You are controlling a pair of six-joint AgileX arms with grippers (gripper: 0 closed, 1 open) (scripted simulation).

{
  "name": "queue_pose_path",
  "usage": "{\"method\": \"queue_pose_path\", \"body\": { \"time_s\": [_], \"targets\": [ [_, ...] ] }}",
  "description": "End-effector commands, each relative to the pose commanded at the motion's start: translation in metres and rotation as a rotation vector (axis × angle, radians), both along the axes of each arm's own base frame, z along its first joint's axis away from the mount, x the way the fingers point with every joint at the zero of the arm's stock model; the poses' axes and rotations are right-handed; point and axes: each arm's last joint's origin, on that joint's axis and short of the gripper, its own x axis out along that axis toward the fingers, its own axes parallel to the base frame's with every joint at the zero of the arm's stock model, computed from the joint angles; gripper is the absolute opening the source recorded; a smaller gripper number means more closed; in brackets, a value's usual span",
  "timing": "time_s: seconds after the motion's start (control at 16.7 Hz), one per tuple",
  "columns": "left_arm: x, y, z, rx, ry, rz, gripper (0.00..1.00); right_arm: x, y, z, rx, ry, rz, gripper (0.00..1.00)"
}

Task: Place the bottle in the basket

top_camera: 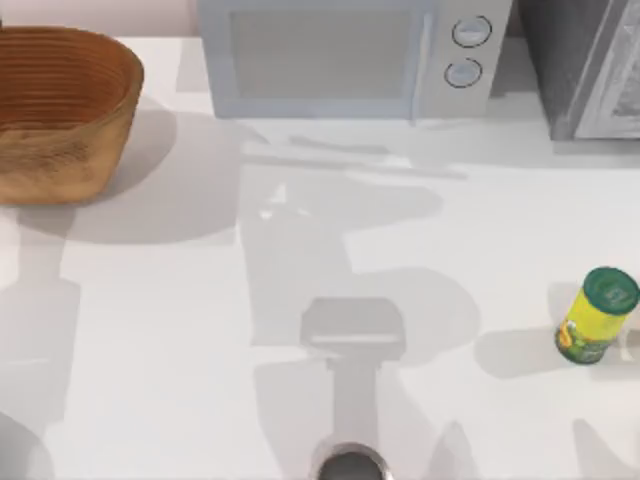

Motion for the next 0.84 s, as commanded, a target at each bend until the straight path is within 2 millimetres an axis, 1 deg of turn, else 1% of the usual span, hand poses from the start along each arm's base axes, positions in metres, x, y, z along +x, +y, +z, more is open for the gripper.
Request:
{"method": "queue_pose_path", "body": {
  "time_s": [0.48,0.54,0.84],
  "targets": [
    [0.0000,0.0000,0.0000,0.000,0.000,0.000,0.98,0.0000,0.0000,0.0000,0.000,0.000,0.000,1.00],
    [0.0000,0.0000,0.0000,0.000,0.000,0.000,1.00,0.0000,0.0000,0.0000,0.000,0.000,0.000,1.00],
    [0.0000,0.0000,0.0000,0.000,0.000,0.000,1.00,0.0000,0.0000,0.0000,0.000,0.000,0.000,1.00]
  ]
}}
